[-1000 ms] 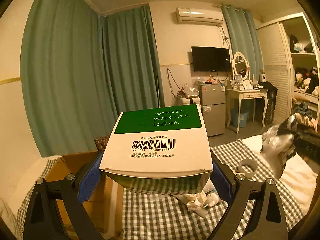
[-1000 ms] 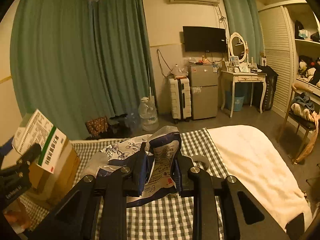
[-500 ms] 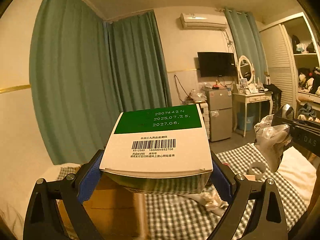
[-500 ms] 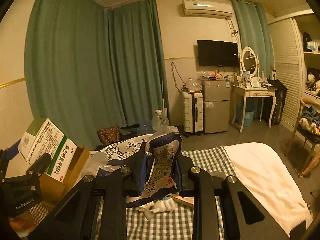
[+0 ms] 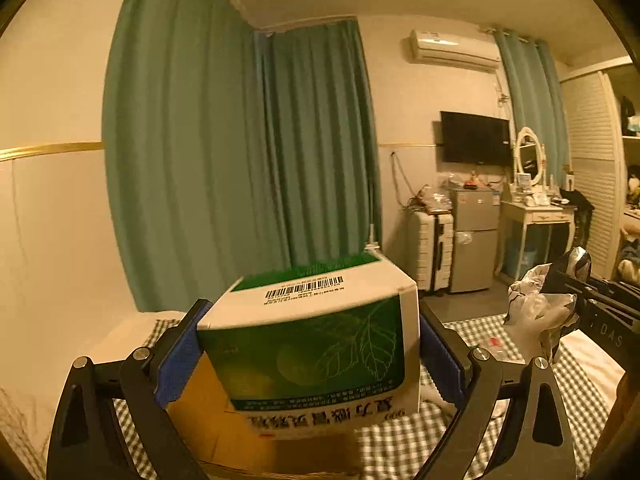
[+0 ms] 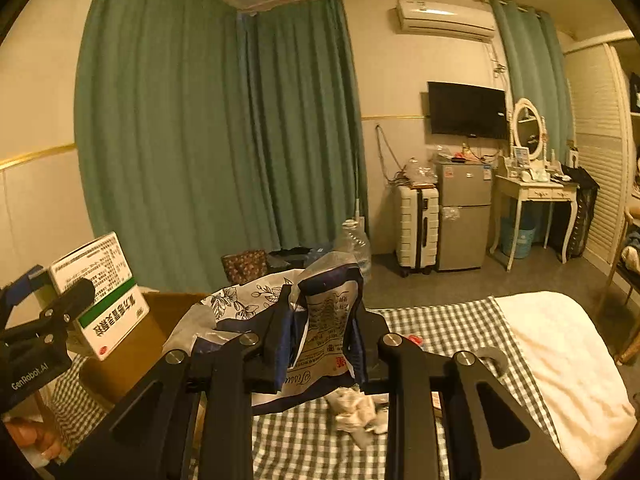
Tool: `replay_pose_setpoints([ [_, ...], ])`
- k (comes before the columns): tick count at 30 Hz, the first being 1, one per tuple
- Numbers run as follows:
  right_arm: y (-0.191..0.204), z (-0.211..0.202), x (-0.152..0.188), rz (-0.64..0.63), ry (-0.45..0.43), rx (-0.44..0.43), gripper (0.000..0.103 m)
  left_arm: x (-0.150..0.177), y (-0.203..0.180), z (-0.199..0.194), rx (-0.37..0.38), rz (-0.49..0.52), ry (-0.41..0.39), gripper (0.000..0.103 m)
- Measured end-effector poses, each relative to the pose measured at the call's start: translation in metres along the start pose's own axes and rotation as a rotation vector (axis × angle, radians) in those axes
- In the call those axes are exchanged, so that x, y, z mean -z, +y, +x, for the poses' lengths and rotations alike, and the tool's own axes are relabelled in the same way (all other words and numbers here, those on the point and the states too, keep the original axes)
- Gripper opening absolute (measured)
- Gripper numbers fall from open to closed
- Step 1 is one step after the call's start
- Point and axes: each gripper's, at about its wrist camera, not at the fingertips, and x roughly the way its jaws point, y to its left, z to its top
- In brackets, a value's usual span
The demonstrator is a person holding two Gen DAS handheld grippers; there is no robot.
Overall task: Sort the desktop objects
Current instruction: 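Lift and carry both held items toward the cardboard box, then open both tools over the cardboard box to drop the items inside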
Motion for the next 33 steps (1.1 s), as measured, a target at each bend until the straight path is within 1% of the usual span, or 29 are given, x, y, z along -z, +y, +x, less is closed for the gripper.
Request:
replay_pose_setpoints([
  [3,0.016,0.012,0.002,-0.002,0.012,-0.022,0.025,0.005,0.014,0.012,0.012,-0.040,0.036,0.096],
  [5,0.024,0.019,0.005,-0.007,0.023,-0.041,0.025,0.010,0.025,0.020,-0.008,-0.049,0.049,0.096],
  [6,0.031,0.025,0.006,-0.017,0.033,-0.050,0.025,0.012,0.031,0.024,-0.027,-0.061,0.057,0.096],
  [9,0.050,0.036,0.010,-0.036,0.051,-0.084,0.025,0.018,0.052,0.034,-0.046,-0.111,0.081,0.096],
  [13,0.072,0.047,0.013,-0.058,0.054,-0.116,0.025,0.024,0.064,0.038,-0.093,-0.104,0.086,0.096],
  [15,0.081,0.055,0.013,-0.062,0.058,-0.137,0.025,0.028,0.066,0.042,-0.102,-0.098,0.098,0.096],
  [21,0.113,0.076,0.015,-0.096,0.071,-0.183,0.025,0.043,0.071,0.054,-0.099,-0.062,0.140,0.096],
  [23,0.120,0.085,0.016,-0.099,0.083,-0.200,0.026,0.047,0.075,0.060,-0.093,-0.065,0.162,0.096],
  [27,0.131,0.110,0.015,-0.121,0.107,-0.223,0.026,0.058,0.080,0.073,-0.062,-0.088,0.202,0.096],
  [30,0.144,0.128,0.016,-0.129,0.127,-0.246,0.026,0.067,0.078,0.082,-0.057,-0.072,0.235,0.096],
  [33,0.161,0.146,0.021,-0.163,0.154,-0.268,0.026,0.076,0.074,0.092,-0.061,-0.055,0.271,0.096],
])
